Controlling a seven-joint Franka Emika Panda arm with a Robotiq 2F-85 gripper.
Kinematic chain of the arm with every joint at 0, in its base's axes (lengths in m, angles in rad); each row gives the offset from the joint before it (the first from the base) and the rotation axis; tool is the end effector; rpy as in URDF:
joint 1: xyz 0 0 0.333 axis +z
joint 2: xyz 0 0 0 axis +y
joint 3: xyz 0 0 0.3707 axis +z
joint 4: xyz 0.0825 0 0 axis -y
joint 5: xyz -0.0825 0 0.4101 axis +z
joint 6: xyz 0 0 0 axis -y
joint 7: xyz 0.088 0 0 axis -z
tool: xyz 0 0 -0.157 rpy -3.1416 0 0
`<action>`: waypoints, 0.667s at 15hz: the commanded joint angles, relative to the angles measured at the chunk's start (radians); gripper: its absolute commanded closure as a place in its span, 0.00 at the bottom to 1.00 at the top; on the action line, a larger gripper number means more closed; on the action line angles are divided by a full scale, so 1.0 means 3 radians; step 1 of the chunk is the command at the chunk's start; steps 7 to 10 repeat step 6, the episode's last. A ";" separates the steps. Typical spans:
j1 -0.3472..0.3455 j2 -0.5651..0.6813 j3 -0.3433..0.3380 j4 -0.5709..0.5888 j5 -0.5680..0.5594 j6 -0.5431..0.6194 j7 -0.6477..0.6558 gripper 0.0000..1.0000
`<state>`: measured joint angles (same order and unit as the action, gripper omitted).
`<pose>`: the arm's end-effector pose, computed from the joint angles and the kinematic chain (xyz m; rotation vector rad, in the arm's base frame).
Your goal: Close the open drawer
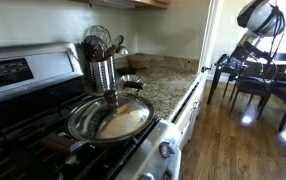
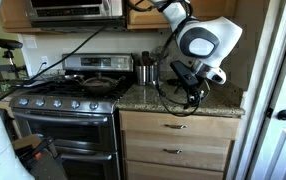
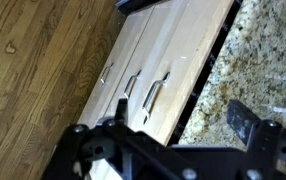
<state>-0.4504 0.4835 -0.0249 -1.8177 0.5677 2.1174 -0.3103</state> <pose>0.6205 -0.2648 0.2501 -2.5795 0.6702 -0.0087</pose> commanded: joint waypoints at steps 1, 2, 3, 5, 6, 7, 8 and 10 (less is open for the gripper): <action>0.0082 -0.0063 -0.0090 -0.0066 0.0038 -0.0025 -0.0048 0.00; 0.0090 -0.0112 -0.0095 -0.0120 0.0039 -0.0025 -0.0061 0.00; 0.0092 -0.0130 -0.0097 -0.0143 0.0039 -0.0026 -0.0071 0.00; 0.0092 -0.0132 -0.0097 -0.0155 0.0039 -0.0025 -0.0089 0.00; 0.0092 -0.0132 -0.0097 -0.0158 0.0039 -0.0025 -0.0093 0.00; 0.0092 -0.0132 -0.0097 -0.0158 0.0039 -0.0025 -0.0093 0.00; 0.0092 -0.0132 -0.0097 -0.0158 0.0039 -0.0025 -0.0093 0.00; 0.0092 -0.0132 -0.0097 -0.0158 0.0039 -0.0025 -0.0093 0.00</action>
